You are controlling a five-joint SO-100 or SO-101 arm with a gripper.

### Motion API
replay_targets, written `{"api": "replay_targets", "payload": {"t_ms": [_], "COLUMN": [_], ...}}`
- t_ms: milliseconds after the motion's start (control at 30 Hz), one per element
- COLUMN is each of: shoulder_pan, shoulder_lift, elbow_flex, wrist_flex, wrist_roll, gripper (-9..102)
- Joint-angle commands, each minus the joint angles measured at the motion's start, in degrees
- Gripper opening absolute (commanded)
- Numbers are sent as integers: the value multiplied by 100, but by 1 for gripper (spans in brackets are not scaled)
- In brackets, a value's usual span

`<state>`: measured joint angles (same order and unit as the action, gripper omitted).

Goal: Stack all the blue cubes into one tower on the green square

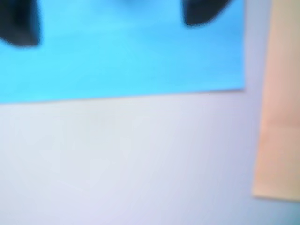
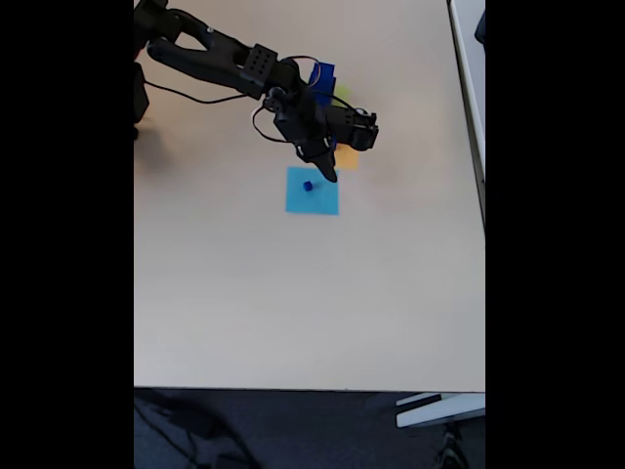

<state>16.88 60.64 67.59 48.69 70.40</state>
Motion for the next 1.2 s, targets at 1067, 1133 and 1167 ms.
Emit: {"api": "replay_targets", "payload": {"t_ms": [1067,1133,1167], "shoulder_pan": [-1099,-1072,-1063], "shoulder_lift": [-545,-571,-589], "elbow_flex": [-984,-1002,-1020], "wrist_flex": [835,817,817], "wrist_roll": [1274,1248,1230], "gripper": [20,21,21]}}
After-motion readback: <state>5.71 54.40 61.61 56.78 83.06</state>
